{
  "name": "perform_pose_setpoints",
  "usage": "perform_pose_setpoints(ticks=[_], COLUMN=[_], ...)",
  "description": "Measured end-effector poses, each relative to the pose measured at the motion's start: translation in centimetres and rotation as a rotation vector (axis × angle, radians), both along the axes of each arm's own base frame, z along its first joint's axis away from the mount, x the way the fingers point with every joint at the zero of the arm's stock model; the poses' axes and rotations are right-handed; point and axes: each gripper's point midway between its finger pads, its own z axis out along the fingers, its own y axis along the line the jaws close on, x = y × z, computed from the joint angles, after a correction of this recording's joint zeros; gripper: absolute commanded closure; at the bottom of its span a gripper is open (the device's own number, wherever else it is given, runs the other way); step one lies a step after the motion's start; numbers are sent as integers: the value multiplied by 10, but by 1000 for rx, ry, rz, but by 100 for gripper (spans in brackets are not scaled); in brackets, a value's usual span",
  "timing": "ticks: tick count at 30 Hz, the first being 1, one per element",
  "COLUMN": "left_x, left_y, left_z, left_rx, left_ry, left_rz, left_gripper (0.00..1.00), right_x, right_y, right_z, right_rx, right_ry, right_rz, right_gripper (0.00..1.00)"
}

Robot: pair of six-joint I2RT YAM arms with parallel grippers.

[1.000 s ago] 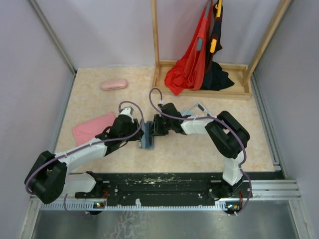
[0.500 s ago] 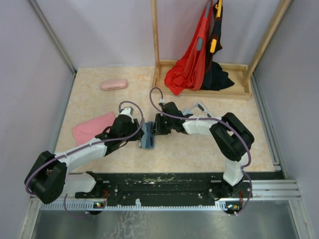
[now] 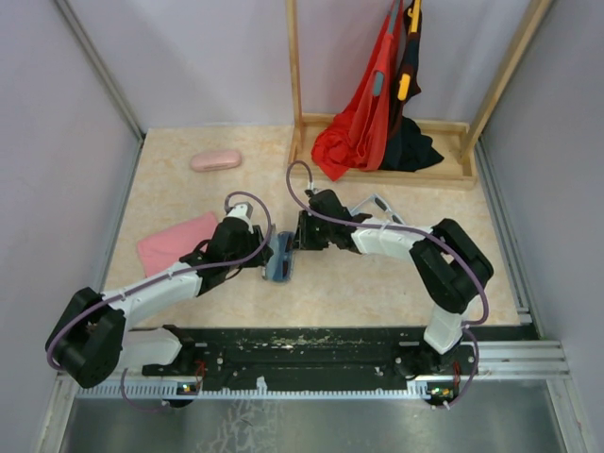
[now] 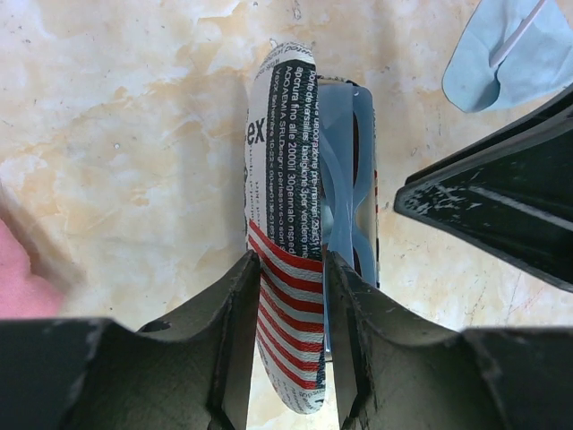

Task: Organize the sunglasses
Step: Place the sunglasses in the sunglasses case.

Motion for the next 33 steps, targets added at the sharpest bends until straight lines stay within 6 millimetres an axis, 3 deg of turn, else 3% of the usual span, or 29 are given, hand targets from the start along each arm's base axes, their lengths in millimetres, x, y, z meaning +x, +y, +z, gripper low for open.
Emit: perform_pose_setpoints(ticks=[4, 15, 33], left_x=[-1, -3, -11], left_y=[0, -5, -15], left_z=[0, 6, 7], left_rx=[-1, -28, -41], left_ry=[3, -3, 3], left_rz=[-4, -20, -52], left_gripper=[59, 57, 57], right_x=[3, 1, -4], right_y=[-5, -10, -11], right_z=[8, 2, -26], right_rx=[-15, -38, -79], right_ry=[-31, -26, 26], right_rz=[-13, -19, -9], right_gripper=[79, 79, 74])
